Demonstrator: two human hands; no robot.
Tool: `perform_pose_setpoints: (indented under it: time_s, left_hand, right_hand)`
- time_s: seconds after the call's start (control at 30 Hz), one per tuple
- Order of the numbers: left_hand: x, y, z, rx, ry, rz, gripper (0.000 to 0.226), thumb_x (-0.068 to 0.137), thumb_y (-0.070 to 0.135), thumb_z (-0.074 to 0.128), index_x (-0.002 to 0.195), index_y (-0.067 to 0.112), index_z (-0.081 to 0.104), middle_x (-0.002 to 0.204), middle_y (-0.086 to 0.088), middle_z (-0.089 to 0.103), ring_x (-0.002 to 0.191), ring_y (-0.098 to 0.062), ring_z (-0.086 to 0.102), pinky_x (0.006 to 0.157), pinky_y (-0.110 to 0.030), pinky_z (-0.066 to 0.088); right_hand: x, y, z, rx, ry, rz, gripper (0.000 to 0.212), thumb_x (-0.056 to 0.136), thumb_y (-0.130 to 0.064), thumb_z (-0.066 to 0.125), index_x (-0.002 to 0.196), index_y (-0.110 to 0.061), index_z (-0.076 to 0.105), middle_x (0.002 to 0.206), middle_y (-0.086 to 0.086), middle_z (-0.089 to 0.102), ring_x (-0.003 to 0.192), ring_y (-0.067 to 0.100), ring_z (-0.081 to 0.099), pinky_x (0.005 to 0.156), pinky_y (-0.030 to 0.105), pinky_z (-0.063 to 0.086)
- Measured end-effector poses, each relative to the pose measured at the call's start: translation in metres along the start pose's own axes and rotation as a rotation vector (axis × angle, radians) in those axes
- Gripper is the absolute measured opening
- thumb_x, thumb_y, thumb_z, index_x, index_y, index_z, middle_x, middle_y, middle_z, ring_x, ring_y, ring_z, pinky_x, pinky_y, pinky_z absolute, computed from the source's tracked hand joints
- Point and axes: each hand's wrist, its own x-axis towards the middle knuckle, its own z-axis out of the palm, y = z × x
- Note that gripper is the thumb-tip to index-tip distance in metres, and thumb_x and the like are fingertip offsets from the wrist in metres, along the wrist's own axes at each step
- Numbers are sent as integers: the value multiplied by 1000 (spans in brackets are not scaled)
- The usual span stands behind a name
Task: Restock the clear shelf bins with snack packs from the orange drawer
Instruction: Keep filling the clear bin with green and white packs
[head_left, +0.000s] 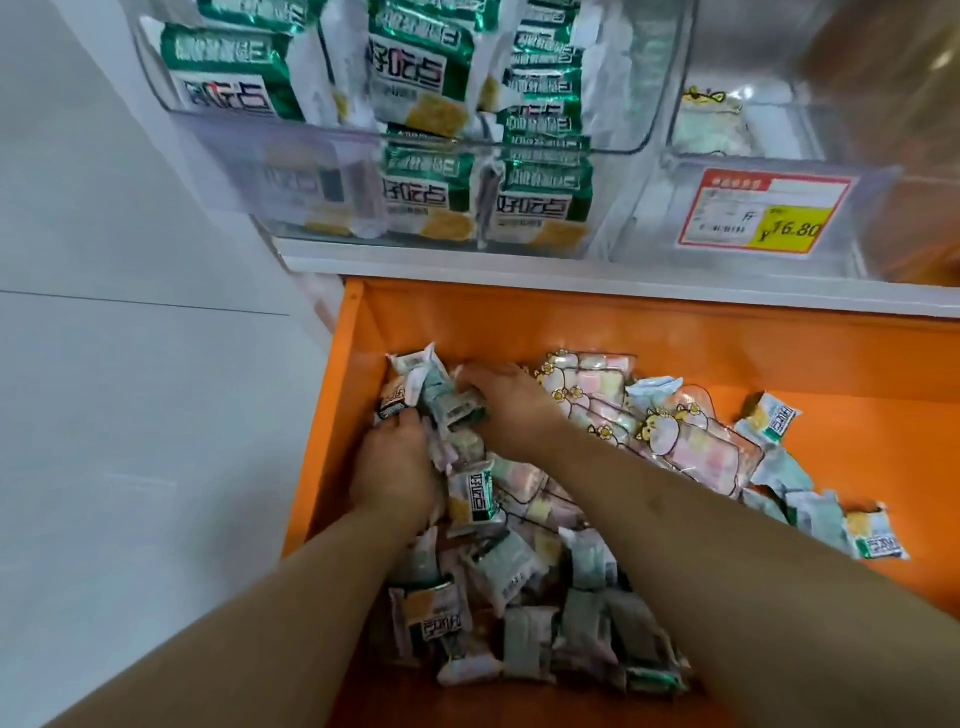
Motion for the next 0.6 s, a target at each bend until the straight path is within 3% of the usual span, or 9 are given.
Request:
perform_pose_setpoints:
  time_s: [0.13,0.3,0.37,0.43,0.5,0.6]
  left_hand:
    - [-6,2,-2,19,64,68,60,89,-1,65,143,21,49,128,-8,66,115,-31,64,95,-43,57]
    - [-23,13,-27,-365,-41,56,49,90,9,78,131,28,58,113,7,63,110,-18,64,88,-26,50]
    - [-31,17,-45,-453,-101,92,55,87,14,84,133,30,59,122,9,59,111,-13,59,91,-21,45]
    - [-41,23,-71,-524,-147,128,58,85,20,86,134,34,60,132,5,59,112,-17,62,92,-25,48]
    - [-57,30,-101,-613,-221,152,53,88,20,84,133,38,60,126,10,60,104,-20,69,92,-38,60]
    - [-87,40,-145,-856,-394,197,59,93,8,77,144,28,55,132,8,54,110,-15,67,89,-42,64]
  right_hand:
    - [-16,6,-18,70,14,26,46,89,-25,78,131,-27,61,129,4,64,124,27,55,98,38,51]
    - [-46,7,-62,219,32,140,38,89,-36,80,122,-23,68,113,-3,69,98,16,63,71,25,50]
    - [-61,4,-93,237,-36,177,35,86,-43,81,115,-24,74,109,-6,72,96,17,67,75,30,55]
    - [-79,-1,-128,298,-121,211,26,86,-45,80,107,-29,78,101,-7,74,90,20,69,76,37,54]
    - [-99,-11,-162,383,-188,216,20,88,-42,78,103,-29,80,91,-4,75,87,21,71,74,38,53]
    - [-130,-37,-204,476,-202,196,21,94,-33,75,111,-20,76,91,-2,73,79,16,74,72,35,57]
